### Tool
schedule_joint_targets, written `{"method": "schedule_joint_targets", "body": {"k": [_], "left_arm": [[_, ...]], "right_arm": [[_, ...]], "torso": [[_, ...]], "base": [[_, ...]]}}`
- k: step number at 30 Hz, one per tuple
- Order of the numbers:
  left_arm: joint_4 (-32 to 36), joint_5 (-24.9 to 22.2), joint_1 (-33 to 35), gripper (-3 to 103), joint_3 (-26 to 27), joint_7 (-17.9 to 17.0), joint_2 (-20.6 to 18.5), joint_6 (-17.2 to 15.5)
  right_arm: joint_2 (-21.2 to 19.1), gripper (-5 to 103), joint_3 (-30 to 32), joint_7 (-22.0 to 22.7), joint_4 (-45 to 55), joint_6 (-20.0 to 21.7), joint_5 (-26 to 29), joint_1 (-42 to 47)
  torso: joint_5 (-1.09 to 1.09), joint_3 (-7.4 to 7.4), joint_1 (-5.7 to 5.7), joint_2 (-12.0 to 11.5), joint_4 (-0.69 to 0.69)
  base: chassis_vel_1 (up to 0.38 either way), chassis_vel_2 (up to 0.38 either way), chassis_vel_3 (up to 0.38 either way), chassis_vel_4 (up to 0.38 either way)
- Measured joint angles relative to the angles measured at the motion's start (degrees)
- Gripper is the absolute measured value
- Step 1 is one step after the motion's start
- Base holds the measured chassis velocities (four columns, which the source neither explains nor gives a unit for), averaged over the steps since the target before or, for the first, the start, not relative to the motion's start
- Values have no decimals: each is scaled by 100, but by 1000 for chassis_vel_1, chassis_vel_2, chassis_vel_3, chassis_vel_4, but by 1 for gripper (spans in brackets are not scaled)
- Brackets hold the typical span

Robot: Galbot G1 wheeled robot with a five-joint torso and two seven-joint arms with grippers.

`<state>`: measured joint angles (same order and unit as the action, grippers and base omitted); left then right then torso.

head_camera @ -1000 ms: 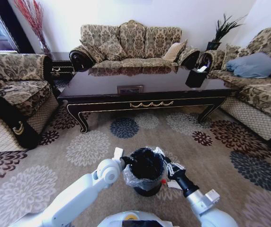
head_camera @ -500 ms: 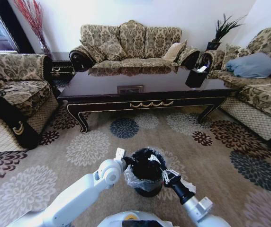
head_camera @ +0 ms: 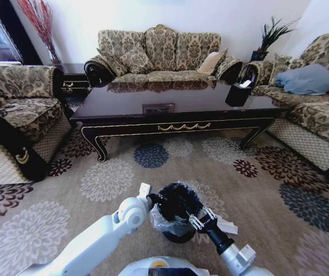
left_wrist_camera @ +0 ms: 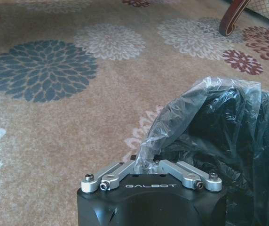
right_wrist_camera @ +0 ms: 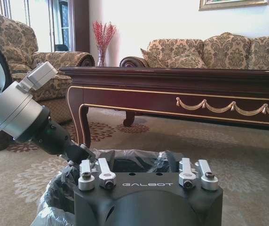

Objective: Move to the front of the table and pick up the trash from the floor, then place it into the trash bin.

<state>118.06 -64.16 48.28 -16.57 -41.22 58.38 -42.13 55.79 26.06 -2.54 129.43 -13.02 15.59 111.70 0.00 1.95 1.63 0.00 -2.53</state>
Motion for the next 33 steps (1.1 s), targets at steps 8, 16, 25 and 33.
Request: {"method": "schedule_joint_targets", "body": {"k": [8, 16, 25, 33], "left_arm": [[-10, 134, 161, 3, 259, 83, -51, 0], [37, 74, 381, 3, 847, 194, -298, 0], [133, 202, 1098, 3, 1788, 468, -506, 0], [263, 611, 1753, 3, 2426, 942, -741, 0]], "right_arm": [[54, 91, 72, 29, -1, 11, 215, -161], [98, 100, 214, 72, -49, 12, 321, -473], [166, 100, 434, 46, -581, -140, 495, -806], [157, 100, 558, 6, -1588, -185, 698, -1174]], "torso": [[0, 0, 0, 0, 0], [-1, 0, 0, 0, 1], [-1, 0, 0, 0, -1], [1, 0, 0, 0, 0]], "base": [[0, 0, 0, 0], [0, 0, 0, 0], [0, 0, 0, 0], [0, 0, 0, 0]]}}
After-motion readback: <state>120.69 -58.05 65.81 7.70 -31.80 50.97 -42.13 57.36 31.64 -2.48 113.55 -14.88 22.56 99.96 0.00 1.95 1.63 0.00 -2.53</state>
